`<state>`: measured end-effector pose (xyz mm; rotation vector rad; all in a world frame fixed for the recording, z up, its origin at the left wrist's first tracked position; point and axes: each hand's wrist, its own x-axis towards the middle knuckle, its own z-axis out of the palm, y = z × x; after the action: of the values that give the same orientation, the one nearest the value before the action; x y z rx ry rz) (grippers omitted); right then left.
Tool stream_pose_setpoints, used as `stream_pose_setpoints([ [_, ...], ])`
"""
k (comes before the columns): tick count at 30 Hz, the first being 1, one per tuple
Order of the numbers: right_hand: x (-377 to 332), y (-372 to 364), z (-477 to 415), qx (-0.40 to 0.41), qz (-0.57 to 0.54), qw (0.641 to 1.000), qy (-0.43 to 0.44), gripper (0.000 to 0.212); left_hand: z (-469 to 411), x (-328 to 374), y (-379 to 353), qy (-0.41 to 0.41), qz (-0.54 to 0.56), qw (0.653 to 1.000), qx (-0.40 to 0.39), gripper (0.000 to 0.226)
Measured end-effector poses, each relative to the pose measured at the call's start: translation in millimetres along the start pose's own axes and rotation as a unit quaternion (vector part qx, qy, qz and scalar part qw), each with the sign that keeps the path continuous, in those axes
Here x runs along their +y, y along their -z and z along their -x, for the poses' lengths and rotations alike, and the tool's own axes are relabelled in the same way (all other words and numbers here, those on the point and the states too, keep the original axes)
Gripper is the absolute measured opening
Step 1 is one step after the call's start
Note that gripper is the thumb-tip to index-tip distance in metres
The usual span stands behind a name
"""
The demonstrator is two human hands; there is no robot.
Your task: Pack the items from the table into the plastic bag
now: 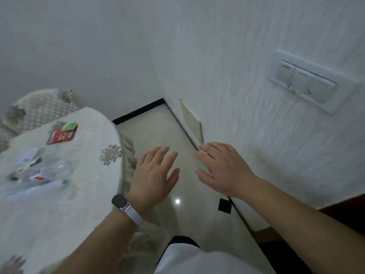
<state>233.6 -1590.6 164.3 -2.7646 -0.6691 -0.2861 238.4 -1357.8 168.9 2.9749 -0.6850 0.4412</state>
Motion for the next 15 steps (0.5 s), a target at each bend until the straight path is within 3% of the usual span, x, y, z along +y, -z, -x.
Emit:
stream_pose_setpoints([
  [10,-3,-54,-161,-0.044,0.017,0.991,0.121,0.047,-41,-118,-52,0.147,0.000,0.989,0.030,0.047],
  [15,-7,-76,-260,-0.086,0.048,0.983,0.156,0.050,-88,-205,-73,0.167,0.010,0.985,0.047,0.045],
])
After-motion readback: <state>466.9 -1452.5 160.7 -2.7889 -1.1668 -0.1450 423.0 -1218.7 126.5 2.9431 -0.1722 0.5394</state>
